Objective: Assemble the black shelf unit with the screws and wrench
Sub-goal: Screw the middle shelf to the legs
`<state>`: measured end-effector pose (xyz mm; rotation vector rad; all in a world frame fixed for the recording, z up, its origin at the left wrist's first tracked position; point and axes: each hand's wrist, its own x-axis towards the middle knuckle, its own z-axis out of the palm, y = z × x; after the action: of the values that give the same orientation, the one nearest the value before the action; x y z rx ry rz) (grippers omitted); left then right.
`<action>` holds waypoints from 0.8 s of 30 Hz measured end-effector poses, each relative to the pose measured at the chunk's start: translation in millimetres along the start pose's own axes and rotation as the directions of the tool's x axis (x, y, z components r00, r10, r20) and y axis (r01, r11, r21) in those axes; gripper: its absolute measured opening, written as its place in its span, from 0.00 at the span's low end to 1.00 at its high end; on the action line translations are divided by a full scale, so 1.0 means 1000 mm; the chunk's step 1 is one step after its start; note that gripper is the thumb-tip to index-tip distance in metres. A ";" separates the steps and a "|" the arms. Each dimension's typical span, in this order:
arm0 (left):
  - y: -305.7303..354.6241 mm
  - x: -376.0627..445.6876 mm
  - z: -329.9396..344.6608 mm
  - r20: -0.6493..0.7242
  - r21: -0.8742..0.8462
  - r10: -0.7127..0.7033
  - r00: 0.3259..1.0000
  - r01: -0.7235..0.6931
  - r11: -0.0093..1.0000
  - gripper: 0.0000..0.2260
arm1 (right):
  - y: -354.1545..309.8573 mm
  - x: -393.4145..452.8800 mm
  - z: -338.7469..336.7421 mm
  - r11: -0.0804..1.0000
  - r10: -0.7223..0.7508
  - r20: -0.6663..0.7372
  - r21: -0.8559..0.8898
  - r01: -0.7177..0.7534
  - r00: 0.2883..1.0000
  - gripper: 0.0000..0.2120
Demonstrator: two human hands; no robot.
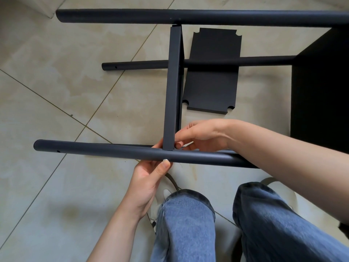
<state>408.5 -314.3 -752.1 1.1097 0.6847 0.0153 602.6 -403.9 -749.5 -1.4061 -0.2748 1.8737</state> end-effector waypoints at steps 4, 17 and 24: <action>0.001 0.000 0.001 0.012 -0.028 0.003 1.000 -0.002 1.000 0.38 | 0.000 0.002 0.000 0.999 0.034 0.000 0.011 -0.034 0.999 0.19; -0.005 0.002 -0.001 0.003 0.009 0.020 1.000 -0.020 1.000 0.26 | -0.001 -0.006 -0.001 0.998 0.063 -0.036 0.032 -0.062 0.997 0.10; -0.005 0.003 -0.001 -0.008 -0.006 0.021 1.000 -0.021 1.000 0.25 | 0.000 -0.006 0.002 0.997 0.014 -0.026 0.073 -0.012 1.000 0.09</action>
<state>409.1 -315.0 -758.4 1.1111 0.6803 0.0399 601.2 -407.7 -744.6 -1.3862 -0.1830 1.8556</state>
